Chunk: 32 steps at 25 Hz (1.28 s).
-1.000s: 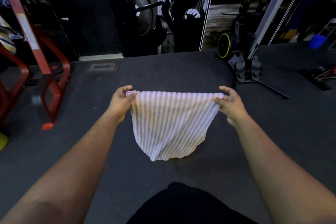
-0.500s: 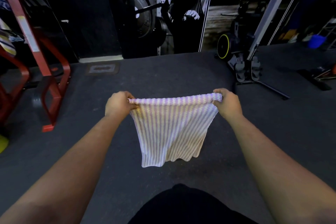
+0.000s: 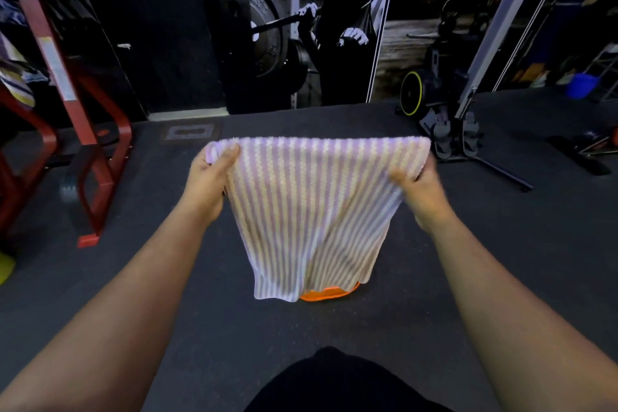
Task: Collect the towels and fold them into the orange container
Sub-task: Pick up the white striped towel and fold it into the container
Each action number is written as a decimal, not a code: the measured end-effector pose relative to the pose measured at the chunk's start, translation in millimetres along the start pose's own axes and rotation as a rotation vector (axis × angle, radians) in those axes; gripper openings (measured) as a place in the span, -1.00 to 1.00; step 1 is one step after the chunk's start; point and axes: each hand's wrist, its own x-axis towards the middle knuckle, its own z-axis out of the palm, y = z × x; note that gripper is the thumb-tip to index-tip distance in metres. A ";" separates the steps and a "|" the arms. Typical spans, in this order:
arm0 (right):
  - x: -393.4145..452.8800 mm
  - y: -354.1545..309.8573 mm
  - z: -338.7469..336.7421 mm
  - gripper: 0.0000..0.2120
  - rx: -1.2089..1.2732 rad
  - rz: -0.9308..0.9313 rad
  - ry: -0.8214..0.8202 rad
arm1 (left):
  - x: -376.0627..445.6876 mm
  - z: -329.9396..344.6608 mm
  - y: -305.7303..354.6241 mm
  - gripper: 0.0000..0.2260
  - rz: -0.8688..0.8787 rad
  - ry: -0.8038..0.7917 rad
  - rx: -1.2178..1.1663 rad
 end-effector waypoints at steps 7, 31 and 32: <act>-3.7 7.6 18.2 -0.42 -0.017 0.173 0.081 | 17.3 -4.4 17.7 -0.64 0.005 0.305 -0.026; -20.1 2.8 18.4 -0.74 0.131 0.212 0.029 | -8.5 3.6 20.3 -0.83 -0.116 0.043 0.052; -16.3 -6.1 20.8 -0.73 0.172 0.219 0.051 | -8.5 1.8 25.3 -0.79 -0.117 0.017 -0.027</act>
